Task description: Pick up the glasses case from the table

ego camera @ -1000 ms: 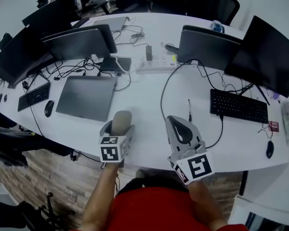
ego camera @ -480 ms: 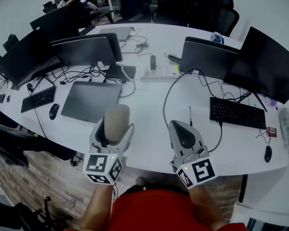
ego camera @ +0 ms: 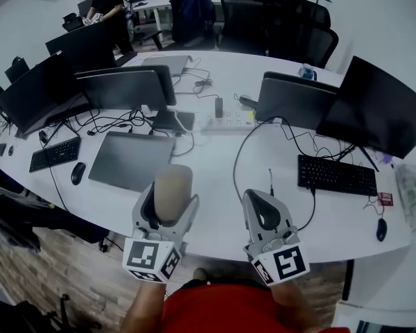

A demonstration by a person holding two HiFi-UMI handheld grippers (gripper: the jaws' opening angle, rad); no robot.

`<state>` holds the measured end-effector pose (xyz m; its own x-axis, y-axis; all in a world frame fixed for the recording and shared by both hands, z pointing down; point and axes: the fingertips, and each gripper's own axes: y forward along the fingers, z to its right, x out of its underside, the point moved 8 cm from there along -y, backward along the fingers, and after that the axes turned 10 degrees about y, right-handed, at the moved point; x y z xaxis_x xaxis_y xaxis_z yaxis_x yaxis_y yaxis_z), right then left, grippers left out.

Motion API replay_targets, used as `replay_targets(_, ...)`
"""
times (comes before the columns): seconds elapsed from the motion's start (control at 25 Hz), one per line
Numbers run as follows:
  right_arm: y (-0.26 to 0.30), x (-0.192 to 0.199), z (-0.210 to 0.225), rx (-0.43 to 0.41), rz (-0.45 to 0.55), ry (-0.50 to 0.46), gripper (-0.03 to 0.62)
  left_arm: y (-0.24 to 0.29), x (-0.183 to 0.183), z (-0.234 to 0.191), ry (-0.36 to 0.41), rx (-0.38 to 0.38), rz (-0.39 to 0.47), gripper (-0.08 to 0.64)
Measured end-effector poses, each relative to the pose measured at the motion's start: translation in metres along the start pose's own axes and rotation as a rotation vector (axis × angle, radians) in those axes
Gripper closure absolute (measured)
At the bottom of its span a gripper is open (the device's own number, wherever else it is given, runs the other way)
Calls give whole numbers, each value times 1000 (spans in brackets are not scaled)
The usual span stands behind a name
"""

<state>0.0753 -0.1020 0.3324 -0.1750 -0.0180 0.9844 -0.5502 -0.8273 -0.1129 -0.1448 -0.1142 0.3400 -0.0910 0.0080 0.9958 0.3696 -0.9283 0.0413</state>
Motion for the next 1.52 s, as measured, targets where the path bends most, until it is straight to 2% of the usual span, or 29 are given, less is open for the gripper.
replay_targets(0.24,1,-1,-1,17,10,-9,588,2,-10,-1,-6,1,1,172)
replay_targets(0.84,5,-5,-6,22,16,-39,588,2,-6,-4,-5,15,32,172)
replay_targets(1.04,6,-5,-6,24,11,-46,588,2,-15,-2,-13,4,6,172)
replay_targets(1.36,2,-6,-2,26,16,-48,588,3,-3,1,1,22,32,172)
replay_targets(1.52,1,-7,-3,24,14,-52,588,1,-10,2,-5,14,14,172)
